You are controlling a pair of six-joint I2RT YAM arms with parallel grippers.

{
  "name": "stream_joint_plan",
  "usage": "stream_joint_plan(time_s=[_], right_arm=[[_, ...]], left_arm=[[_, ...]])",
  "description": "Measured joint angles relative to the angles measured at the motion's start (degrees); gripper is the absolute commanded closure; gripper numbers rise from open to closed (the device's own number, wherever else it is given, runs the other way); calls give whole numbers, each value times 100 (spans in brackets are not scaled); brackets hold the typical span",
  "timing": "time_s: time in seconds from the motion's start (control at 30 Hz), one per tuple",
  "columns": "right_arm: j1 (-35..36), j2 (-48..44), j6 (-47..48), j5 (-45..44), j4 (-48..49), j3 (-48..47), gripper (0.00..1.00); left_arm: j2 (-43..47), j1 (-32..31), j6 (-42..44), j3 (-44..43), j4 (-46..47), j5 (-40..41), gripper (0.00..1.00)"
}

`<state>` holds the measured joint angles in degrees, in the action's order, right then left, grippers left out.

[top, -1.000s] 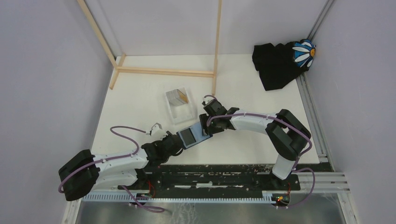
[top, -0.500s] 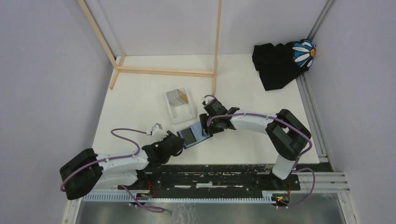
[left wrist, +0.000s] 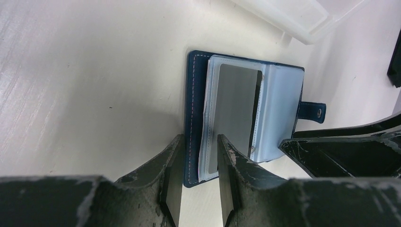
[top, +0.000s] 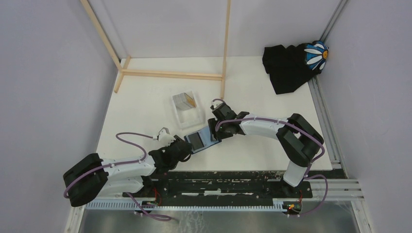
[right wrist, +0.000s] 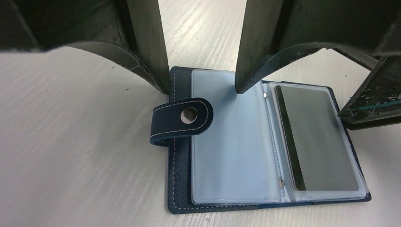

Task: Put the credit cards into the card holder
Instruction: Close the card holder at the center of the board.

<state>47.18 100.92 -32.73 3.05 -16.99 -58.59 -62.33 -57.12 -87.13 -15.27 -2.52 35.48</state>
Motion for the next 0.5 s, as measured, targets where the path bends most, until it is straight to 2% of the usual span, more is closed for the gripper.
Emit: stream_joint_plan(time_s=[0.5], right_arm=[[-35, -22, 20, -59, 28, 68, 52]], left_arm=[[116, 0, 131, -321, -367, 107, 63]])
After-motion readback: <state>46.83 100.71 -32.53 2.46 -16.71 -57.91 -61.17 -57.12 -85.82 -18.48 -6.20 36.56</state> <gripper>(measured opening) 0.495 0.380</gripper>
